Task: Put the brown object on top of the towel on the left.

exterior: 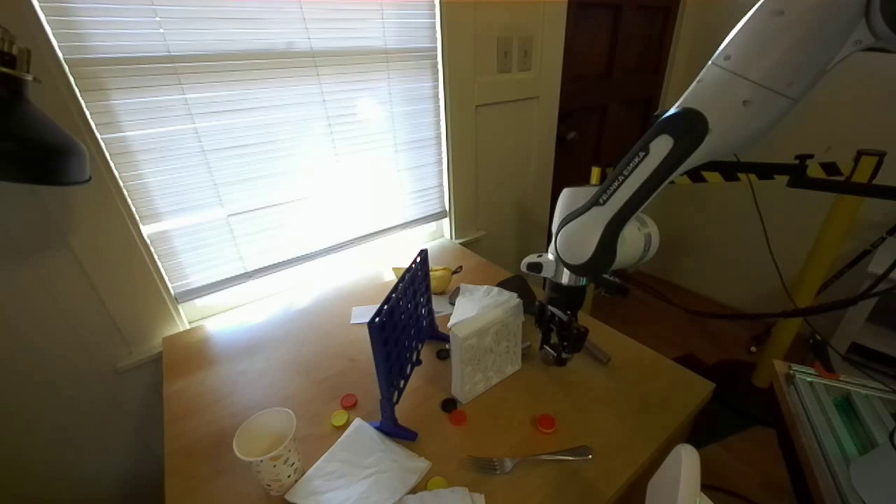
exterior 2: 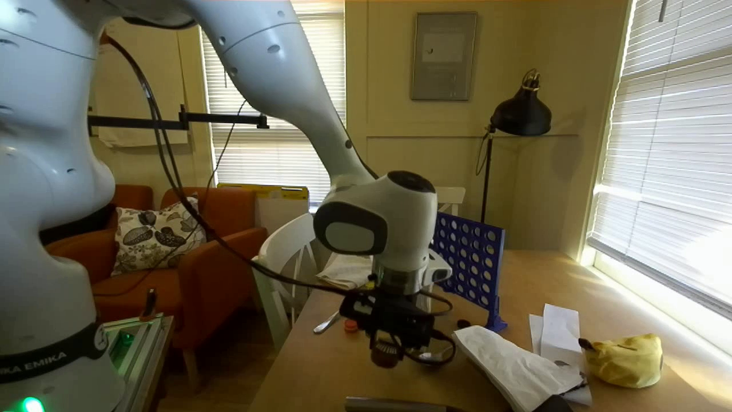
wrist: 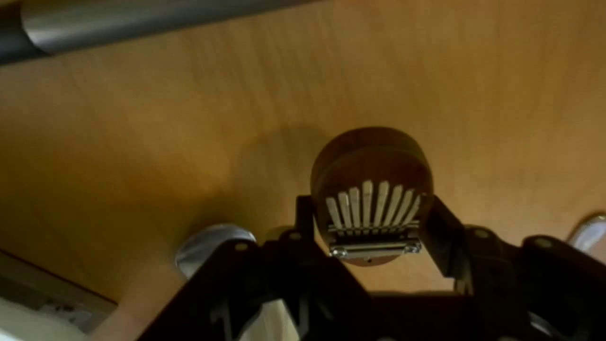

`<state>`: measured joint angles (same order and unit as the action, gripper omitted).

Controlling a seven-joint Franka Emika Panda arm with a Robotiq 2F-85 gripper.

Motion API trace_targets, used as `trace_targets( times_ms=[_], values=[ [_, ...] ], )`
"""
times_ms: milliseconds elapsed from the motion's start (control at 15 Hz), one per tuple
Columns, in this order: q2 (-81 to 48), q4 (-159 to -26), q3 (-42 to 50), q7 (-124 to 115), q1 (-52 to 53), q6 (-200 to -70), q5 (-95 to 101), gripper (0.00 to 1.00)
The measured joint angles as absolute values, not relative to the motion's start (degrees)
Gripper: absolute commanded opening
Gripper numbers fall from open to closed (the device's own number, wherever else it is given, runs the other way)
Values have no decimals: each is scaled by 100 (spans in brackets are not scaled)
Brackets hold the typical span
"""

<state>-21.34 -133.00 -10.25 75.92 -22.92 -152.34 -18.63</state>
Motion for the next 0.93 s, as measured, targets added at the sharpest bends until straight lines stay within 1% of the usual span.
trace_targets(
  times_ms=[467, 933],
  values=[
    [-1307, -13311, -1011, 7381, -1522, -14637, -1966, 33],
    [-1130, -13268, -934, 7351, -912, -14560, -1981, 33]
  ],
)
